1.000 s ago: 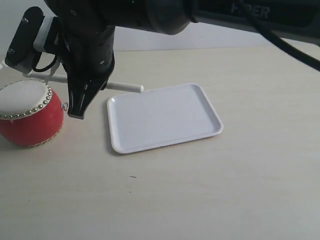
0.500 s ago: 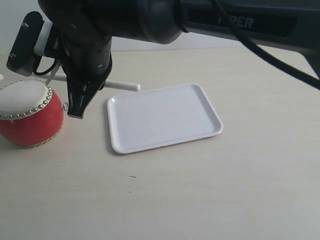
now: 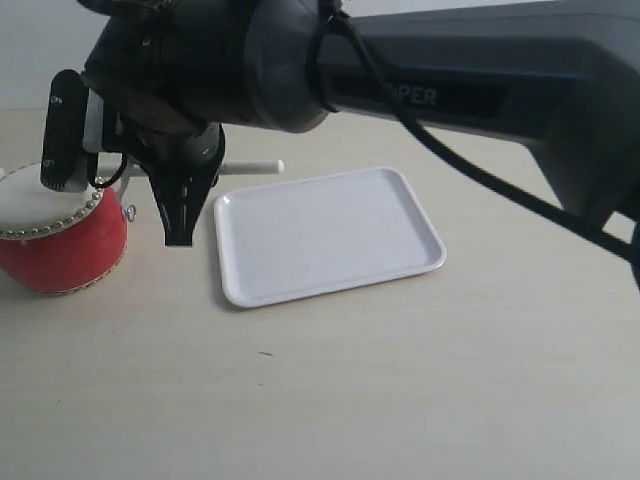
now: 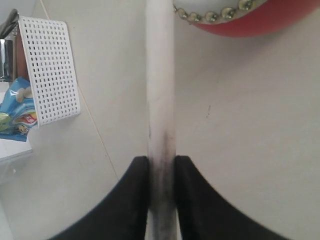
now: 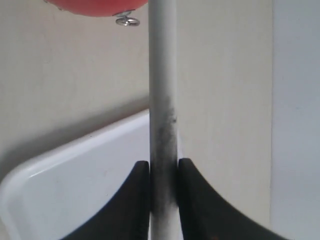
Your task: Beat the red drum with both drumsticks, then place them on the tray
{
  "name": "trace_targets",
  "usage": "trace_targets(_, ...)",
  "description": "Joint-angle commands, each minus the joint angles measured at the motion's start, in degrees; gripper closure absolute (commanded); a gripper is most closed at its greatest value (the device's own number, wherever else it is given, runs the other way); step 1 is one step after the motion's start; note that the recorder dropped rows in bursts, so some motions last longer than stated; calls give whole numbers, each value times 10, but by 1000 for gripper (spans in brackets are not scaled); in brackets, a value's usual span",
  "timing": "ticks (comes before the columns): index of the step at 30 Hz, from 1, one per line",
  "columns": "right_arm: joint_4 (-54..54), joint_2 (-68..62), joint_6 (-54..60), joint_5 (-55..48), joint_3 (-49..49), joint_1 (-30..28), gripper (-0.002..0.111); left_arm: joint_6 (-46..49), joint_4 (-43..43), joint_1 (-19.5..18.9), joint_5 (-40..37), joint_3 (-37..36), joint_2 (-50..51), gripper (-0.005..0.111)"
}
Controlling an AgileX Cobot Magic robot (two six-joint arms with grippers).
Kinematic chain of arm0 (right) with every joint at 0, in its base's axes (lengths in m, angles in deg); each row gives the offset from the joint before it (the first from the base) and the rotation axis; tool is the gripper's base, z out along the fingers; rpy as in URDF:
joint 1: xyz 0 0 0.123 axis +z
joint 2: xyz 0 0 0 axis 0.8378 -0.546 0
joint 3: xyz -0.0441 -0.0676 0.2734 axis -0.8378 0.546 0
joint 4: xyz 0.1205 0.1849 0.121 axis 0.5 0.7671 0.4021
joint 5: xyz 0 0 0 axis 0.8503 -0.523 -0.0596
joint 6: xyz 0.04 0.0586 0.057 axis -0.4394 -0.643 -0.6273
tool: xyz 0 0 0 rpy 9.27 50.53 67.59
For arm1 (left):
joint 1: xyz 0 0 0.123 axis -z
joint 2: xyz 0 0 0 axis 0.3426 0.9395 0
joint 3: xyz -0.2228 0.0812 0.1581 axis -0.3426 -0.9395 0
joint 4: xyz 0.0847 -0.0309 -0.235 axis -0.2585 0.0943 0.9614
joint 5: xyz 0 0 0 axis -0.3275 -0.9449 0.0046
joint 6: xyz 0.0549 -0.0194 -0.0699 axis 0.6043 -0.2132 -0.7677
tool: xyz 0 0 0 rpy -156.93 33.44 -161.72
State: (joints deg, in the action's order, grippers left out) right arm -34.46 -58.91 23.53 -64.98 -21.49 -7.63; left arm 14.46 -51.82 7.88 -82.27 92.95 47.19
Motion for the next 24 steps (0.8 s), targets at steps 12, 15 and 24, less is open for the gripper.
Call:
trace_targets(12, -71, -1, -27, 3, -2, 27, 108, 20, 16, 0, 7, 7, 3, 107)
trace_targets(15, -84, -1, -40, 2, -2, 27, 108, 20, 9, 0, 7, 17, 3, 107)
trace_targets(24, -134, 0, -101, 2, -2, 27, 108, 48, 22, 0, 14, 18, 26, 107)
